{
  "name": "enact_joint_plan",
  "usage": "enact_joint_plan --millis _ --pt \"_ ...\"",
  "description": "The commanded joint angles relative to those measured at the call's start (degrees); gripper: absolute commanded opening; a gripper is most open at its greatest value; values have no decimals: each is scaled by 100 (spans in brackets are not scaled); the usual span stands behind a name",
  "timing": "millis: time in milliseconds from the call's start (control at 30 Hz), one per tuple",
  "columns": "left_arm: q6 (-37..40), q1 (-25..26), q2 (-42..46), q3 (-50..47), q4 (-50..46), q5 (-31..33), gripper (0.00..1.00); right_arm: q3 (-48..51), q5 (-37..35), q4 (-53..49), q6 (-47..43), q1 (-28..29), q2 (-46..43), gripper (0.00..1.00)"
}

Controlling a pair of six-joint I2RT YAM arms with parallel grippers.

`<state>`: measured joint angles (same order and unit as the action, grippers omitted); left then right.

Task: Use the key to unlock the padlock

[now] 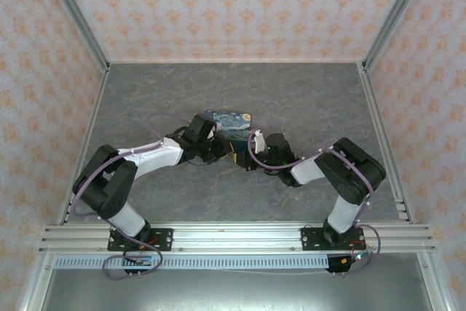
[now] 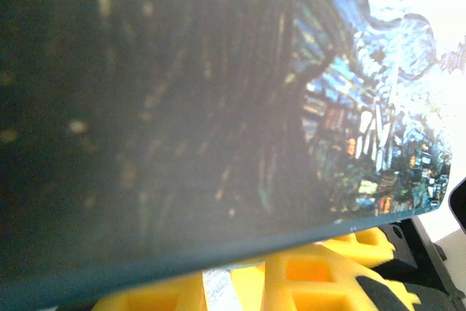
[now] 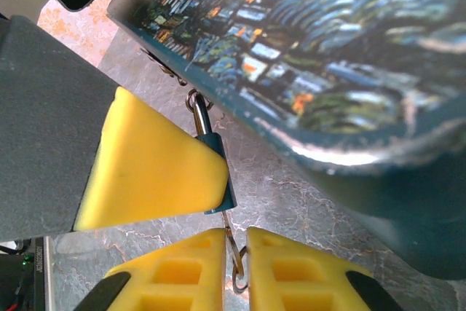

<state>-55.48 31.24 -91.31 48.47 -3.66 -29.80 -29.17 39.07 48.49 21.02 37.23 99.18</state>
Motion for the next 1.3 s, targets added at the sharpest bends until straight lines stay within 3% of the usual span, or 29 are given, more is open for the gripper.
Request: enact_joint_plan --millis 0,133,700,1267 --pt "-39 -8 166 203 50 -98 17 -114 95 156 -11 28 45 9" --pt "-42 -8 183 194 49 -85 17 -98 75 154 -10 21 10 0" --pt "143 -6 132 156 -245 -243 17 -630 -366 -727 -1015 -85 -822 0" --pt "-182 32 61 5 162 -308 17 -1060 83 480 -388 -239 -569 0"
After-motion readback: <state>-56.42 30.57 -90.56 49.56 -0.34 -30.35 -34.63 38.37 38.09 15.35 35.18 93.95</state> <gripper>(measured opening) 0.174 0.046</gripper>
